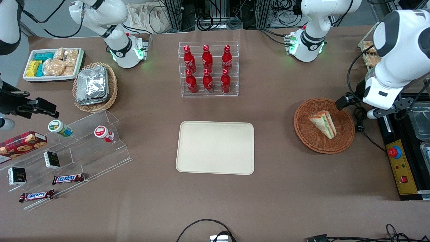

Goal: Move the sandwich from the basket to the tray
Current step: 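Move the left gripper over the wicker basket above the wrapped sandwich, then lower the left gripper and close it on the wrapped sandwich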

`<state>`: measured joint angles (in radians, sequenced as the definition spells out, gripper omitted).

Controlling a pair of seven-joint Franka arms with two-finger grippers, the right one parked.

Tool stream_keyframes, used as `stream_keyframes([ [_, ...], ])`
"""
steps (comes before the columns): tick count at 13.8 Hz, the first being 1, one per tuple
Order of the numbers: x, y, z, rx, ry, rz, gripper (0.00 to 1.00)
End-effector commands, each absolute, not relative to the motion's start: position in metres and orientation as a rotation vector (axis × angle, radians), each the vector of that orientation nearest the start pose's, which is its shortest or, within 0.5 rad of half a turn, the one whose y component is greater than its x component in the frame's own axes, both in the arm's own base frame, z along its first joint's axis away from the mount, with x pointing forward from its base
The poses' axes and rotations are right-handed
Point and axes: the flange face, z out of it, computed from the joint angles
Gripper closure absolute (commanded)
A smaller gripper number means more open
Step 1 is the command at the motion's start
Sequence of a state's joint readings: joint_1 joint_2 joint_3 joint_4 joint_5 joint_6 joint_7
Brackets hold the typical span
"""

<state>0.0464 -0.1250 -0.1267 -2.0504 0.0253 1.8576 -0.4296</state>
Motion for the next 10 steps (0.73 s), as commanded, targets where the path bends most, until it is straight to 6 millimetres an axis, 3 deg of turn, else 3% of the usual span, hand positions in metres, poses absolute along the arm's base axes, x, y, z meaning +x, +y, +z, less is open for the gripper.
stream_keyframes([
  [1,0.485,-0.037,0.466,-3.019,-0.598,0.002,0.0],
  [6,0.476,-0.034,0.421,-3.01,-0.678,-0.024,0.0],
  [10,0.465,-0.031,0.373,-3.022,-0.726,-0.101,0.0],
])
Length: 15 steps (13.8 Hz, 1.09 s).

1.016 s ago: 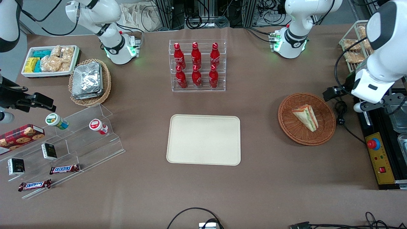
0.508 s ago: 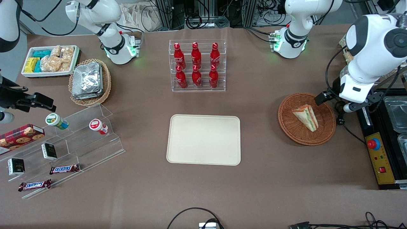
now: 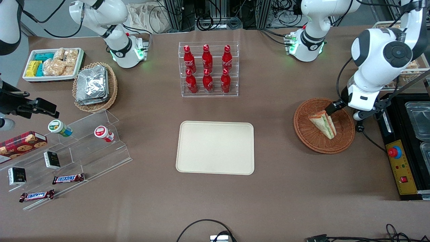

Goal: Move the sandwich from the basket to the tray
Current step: 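Lower the left gripper and close it on the wrapped sandwich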

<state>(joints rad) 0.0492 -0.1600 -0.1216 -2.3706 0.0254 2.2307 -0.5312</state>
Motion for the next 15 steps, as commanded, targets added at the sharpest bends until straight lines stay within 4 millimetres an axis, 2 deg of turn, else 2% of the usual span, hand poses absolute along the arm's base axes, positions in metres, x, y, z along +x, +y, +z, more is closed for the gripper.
stream_keyframes([
  [1,0.463,-0.031,0.362,-3.019,-0.751,-0.103,0.0],
  [3,0.458,-0.03,0.34,-3.022,-0.775,-0.12,0.0],
  [5,0.453,-0.01,0.319,-3.014,-0.84,-0.159,0.0],
  [8,0.449,-0.007,0.298,-3.022,-0.852,-0.187,0.0],
  [15,0.449,-0.008,0.286,-3.012,-0.915,-0.189,0.0],
])
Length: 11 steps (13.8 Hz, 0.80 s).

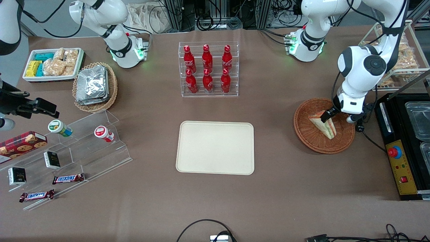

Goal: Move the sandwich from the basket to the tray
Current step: 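Lower the left gripper and close it on the wrapped sandwich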

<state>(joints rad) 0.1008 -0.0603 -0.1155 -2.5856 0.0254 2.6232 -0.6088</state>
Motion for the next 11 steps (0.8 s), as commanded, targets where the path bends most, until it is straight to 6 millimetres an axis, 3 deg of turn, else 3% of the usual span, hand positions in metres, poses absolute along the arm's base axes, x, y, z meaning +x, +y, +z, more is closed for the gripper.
stream_keyframes([
  [1,0.449,-0.008,0.283,-3.014,-0.918,-0.193,0.0],
  [11,0.444,-0.01,0.247,-3.018,-0.982,-0.224,0.0],
])
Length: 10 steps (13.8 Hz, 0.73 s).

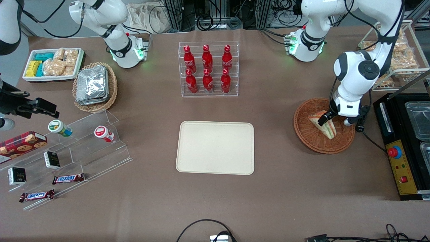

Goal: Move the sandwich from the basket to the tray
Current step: 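Lower the left gripper and close it on the wrapped sandwich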

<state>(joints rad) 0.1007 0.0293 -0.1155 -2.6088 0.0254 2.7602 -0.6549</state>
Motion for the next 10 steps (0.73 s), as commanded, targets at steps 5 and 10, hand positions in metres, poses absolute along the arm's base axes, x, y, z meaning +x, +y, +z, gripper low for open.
stream_keyframes([
  [5,0.44,-0.01,0.233,-3.025,-0.987,-0.238,0.18],
  [10,0.44,-0.01,0.233,-3.033,-0.956,-0.239,0.69],
])
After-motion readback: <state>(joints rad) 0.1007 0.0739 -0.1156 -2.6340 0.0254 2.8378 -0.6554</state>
